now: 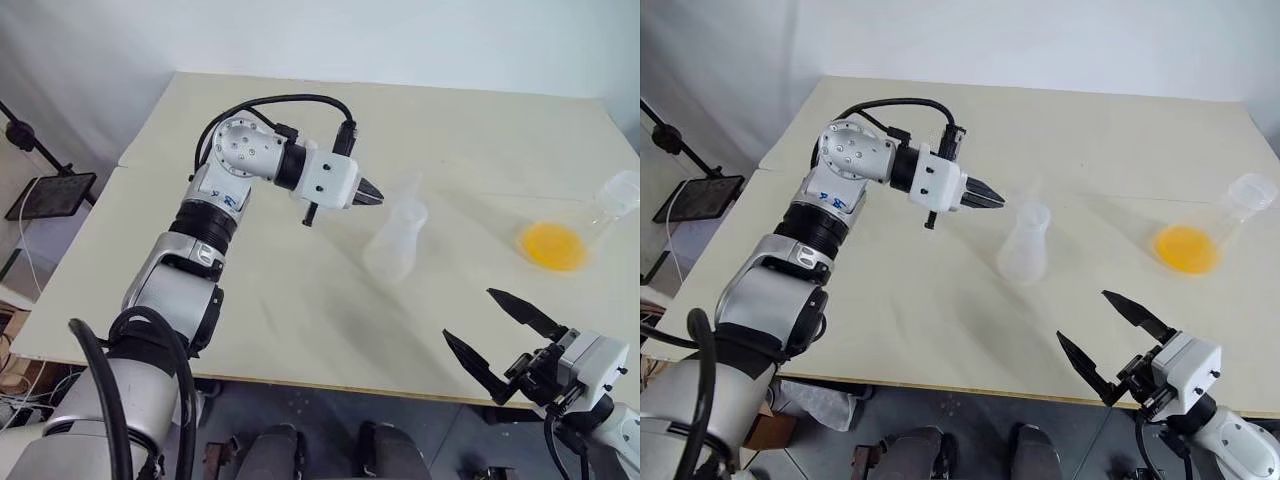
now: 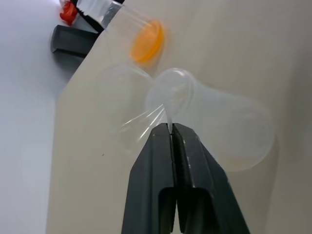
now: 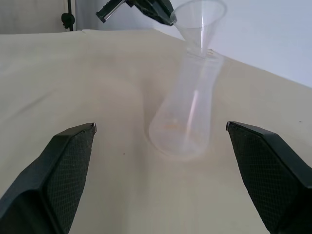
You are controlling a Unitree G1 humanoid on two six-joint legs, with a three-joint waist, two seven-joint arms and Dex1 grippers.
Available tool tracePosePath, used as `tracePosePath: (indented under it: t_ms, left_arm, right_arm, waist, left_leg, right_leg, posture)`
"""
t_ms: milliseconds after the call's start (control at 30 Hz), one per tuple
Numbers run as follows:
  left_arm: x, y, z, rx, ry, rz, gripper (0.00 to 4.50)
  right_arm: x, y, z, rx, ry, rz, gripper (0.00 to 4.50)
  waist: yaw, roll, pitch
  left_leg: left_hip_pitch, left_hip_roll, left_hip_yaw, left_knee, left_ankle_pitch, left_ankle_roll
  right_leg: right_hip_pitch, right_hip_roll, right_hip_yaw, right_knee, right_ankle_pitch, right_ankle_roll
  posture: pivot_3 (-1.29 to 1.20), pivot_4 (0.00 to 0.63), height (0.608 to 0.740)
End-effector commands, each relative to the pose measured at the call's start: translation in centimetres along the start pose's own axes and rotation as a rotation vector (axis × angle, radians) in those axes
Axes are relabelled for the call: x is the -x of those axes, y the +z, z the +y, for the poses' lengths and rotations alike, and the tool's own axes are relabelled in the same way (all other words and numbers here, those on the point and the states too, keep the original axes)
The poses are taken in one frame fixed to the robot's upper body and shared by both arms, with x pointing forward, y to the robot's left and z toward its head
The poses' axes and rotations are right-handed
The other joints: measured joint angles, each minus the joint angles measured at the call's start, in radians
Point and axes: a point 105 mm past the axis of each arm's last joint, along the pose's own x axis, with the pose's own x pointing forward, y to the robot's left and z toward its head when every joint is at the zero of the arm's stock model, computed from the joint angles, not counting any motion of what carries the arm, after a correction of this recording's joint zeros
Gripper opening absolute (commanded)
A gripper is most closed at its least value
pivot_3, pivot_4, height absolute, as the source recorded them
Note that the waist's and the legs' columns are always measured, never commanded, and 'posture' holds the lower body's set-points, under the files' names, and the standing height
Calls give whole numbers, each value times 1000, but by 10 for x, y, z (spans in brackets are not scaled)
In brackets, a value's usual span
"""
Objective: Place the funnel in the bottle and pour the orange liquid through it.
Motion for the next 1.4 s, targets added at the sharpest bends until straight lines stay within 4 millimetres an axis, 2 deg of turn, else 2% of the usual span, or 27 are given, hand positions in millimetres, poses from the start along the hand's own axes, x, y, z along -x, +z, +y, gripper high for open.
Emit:
tracePosePath:
  t_ms: [33, 133, 300, 367, 467, 600, 667, 767, 933, 1000, 1100, 1167, 1267, 1400]
  left_arm:
    - [1, 12, 12, 11, 27, -50, 1286]
    - [3, 19, 21, 73, 88, -120, 2228]
    - [11, 13, 13, 158, 96, -149, 3832]
    - [21, 10, 9, 259, 155, -212, 4475]
    - [36, -5, -6, 409, 212, -242, 4475]
    - [61, -18, -35, 596, 322, -311, 4475]
    - [74, -25, -47, 669, 403, -325, 4475]
    - [92, -36, -79, 747, 460, -273, 4475]
    - [106, -36, -120, 851, 492, -228, 4475]
    - [107, -29, -133, 879, 467, -221, 4475]
    - [112, -20, -139, 916, 500, -227, 4475]
    - [112, -12, -141, 922, 506, -224, 4475]
    - [110, 1, -139, 948, 522, -251, 4475]
    - [107, 11, -135, 956, 534, -257, 4475]
  right_arm:
    - [-1, 8, 1, 24, 2, -33, 4500]
    - [0, 8, 0, 26, -3, -31, 4500]
    - [5, 8, -2, 29, -31, -25, 4500]
    - [10, 9, -7, 32, -87, -27, 4500]
    - [26, 11, -23, 37, -234, -42, 4500]
    - [67, 15, -44, 62, -495, -47, 4500]
    - [87, 16, -49, 67, -605, -41, 4500]
    - [118, 12, -53, 72, -751, -10, 4500]
    - [145, 5, -54, 51, -883, 32, 4500]
    - [145, 4, -56, 31, -898, 36, 4500]
    - [135, 4, -62, 19, -875, 34, 4500]
    - [118, 10, -75, 27, -833, 13, 4500]
    - [91, 9, -111, -13, -841, 50, 4500]
    - [72, 12, -134, -61, -849, 50, 4500]
  waist:
    - [0, 0, 0]
    - [0, 0, 0]
    - [-2, 0, 0]
    - [-2, 0, 0]
    - [-5, 0, 0]
    - [-15, 1, 0]
    - [-17, 1, 0]
    - [-25, 1, -1]
    - [-28, 2, -1]
    - [-28, 3, -1]
    - [-28, 4, -1]
    - [-28, 4, -1]
    - [-37, 5, -1]
    - [-25, 8, -2]
  left_leg:
    - [0, 0, 0, 0, 0, 0]
    - [0, 0, 0, 0, 0, 0]
    - [0, 0, 0, 0, 0, 0]
    - [0, 0, 0, 0, 0, 0]
    - [0, 0, -1, 0, 0, 0]
    - [1, 0, -3, 0, 0, 0]
    - [1, 0, -4, 0, 0, 0]
    - [1, 0, -5, 0, 0, 0]
    - [3, 0, -4, -1, -1, -1]
    - [3, 1, -4, -1, -1, -2]
    - [4, 2, -4, -1, -2, -3]
    - [4, 2, -5, -1, -2, -3]
    - [4, 2, -3, -1, -2, -3]
    - [4, 4, -5, -2, -1, -5]
  right_leg:
    - [0, 0, 0, 0, 0, 0]
    - [0, 0, 0, 0, 0, 0]
    - [0, 0, 0, 0, 0, 0]
    - [0, 0, 0, 0, 0, 0]
    - [0, 0, 0, 1, 0, 0]
    - [0, 0, 0, 3, 0, 0]
    - [0, -1, 2, 3, 0, 0]
    - [0, -1, 6, 3, 0, 0]
    - [1, -2, 9, 4, 0, -1]
    - [1, -4, 10, 3, 0, -1]
    - [1, -6, 11, 3, -1, -1]
    - [0, -7, 12, 3, -1, -1]
    - [1, -8, 13, 3, -1, -1]
    - [0, -7, 10, 4, -3, -5]
  posture:
    - [0, 150, 740]
    - [0, 150, 740]
    - [0, 150, 740]
    - [0, 150, 740]
    - [0, 150, 740]
    - [0, 150, 740]
    - [0, 150, 740]
    - [0, 150, 740]
    - [0, 150, 740]
    - [0, 150, 740]
    - [0, 150, 740]
    - [0, 150, 740]
    - [0, 150, 740]
    - [0, 150, 740]
